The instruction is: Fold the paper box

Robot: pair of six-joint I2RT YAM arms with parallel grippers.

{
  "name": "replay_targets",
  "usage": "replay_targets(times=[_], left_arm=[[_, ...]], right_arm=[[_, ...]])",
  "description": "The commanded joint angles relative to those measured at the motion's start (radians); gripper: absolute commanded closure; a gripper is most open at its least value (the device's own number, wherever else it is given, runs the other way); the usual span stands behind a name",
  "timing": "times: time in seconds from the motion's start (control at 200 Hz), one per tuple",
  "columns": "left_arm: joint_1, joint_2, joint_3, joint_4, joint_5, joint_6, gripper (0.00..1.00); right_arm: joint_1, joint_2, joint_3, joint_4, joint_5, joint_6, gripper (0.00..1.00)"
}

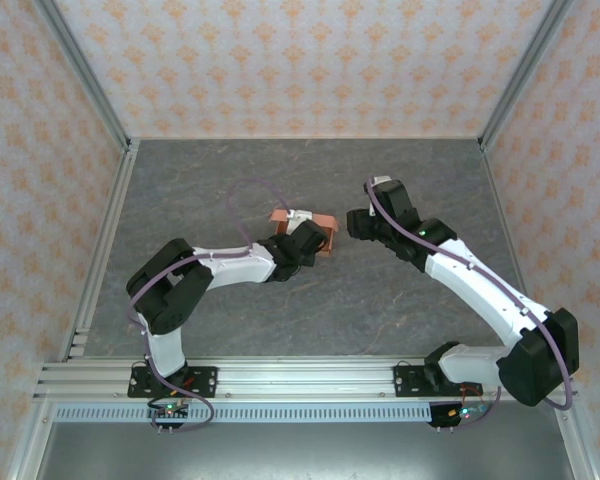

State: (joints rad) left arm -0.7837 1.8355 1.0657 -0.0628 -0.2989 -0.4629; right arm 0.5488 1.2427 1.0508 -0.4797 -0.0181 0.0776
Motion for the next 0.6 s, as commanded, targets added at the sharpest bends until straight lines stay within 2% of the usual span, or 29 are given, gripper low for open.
replay_targets(times=[0.0, 0.33, 0.596], left_arm=[[0.014, 0.001, 0.020, -0.009, -0.025, 0.006, 0.53], [0.027, -0.001, 0.035, -0.009, -0.005, 0.015, 0.65], [0.026, -0.027, 0.023, 0.031, 0.005, 0.022, 0.66]], right_arm=[[-0.007, 0.009, -0.012, -0.020, 0.000, -0.009, 0.38], [-0.007, 0.020, -0.008, -0.023, 0.001, -0.013, 0.38], [-0.006, 0.023, -0.008, -0.023, 0.000, -0.015, 0.38]])
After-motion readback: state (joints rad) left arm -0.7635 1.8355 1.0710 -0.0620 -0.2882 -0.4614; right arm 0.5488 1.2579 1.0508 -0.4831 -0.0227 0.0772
